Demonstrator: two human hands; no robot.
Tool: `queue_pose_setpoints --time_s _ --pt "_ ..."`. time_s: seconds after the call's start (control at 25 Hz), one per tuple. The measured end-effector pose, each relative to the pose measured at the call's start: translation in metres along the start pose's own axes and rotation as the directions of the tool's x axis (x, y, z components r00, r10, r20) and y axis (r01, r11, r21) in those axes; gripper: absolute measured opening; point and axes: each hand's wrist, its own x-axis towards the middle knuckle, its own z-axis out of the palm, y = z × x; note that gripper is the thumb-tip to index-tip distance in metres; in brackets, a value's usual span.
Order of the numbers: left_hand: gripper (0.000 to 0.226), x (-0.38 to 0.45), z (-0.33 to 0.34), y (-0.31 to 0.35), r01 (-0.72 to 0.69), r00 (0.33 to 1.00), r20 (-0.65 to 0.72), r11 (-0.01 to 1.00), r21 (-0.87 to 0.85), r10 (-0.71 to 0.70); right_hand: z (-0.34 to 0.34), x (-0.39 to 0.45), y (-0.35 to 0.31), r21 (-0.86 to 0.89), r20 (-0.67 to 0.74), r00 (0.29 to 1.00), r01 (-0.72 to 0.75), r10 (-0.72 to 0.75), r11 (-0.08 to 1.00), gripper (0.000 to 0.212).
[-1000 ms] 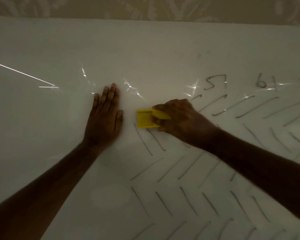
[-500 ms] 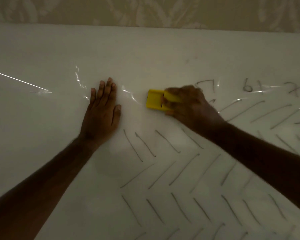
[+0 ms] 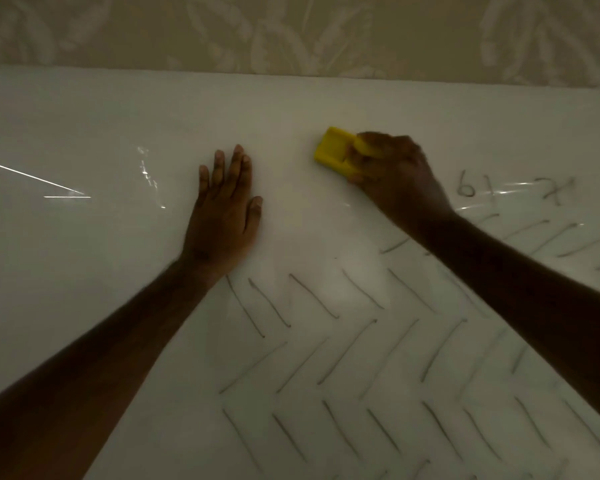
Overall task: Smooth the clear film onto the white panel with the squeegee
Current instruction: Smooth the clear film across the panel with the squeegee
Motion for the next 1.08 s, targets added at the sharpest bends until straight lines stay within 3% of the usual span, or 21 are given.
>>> queue_pose_setpoints --time_s 0.12,0.24,0.52,0.6,0.72,0.84,0.92,1.08 --pt "0.067 0.003 0.005 0.007 -0.027 1.0 0.006 0.999 0.02 0.026 -0.004 -0.046 -0.035 0.072 0.005 0.991 0.132 -0.133 0.989 0.035" --pt "0.066 0.0 0.005 0.008 -0.062 0.998 0.006 0.998 0.022 0.062 -0.026 -0.084 -0.022 0.06 0.032 0.982 0.185 -0.188 0.981 0.034" --pt "0.071 0.017 0.013 0.033 -0.069 0.997 0.029 0.997 0.046 0.068 -0.039 -0.038 0.06 -0.055 0.002 0.998 -0.057 0.057 0.997 0.037" --pt "0.072 0.027 0.017 0.044 -0.066 0.997 0.031 0.997 0.042 0.064 -0.025 -0.03 0.04 -0.018 0.023 0.998 -0.056 0.056 0.998 0.039" --pt "0.071 0.031 0.02 0.049 -0.066 0.998 0.011 0.997 0.049 0.065 -0.025 -0.071 0.006 0.054 0.035 0.997 0.071 -0.073 0.996 0.037" --pt "0.07 0.029 0.021 0.048 -0.083 0.996 -0.015 0.995 0.064 0.084 -0.051 -0.118 0.013 0.047 0.05 0.989 0.134 -0.136 0.99 0.035" --pt "0.07 0.028 0.02 0.048 -0.074 0.997 -0.01 0.995 0.066 0.075 -0.061 -0.126 0.04 -0.003 0.067 0.992 0.109 -0.109 0.994 0.035" --pt "0.069 0.028 0.022 0.056 -0.06 0.998 -0.018 0.996 0.062 0.061 -0.059 -0.085 0.09 -0.04 0.038 0.996 -0.077 0.079 0.996 0.038"
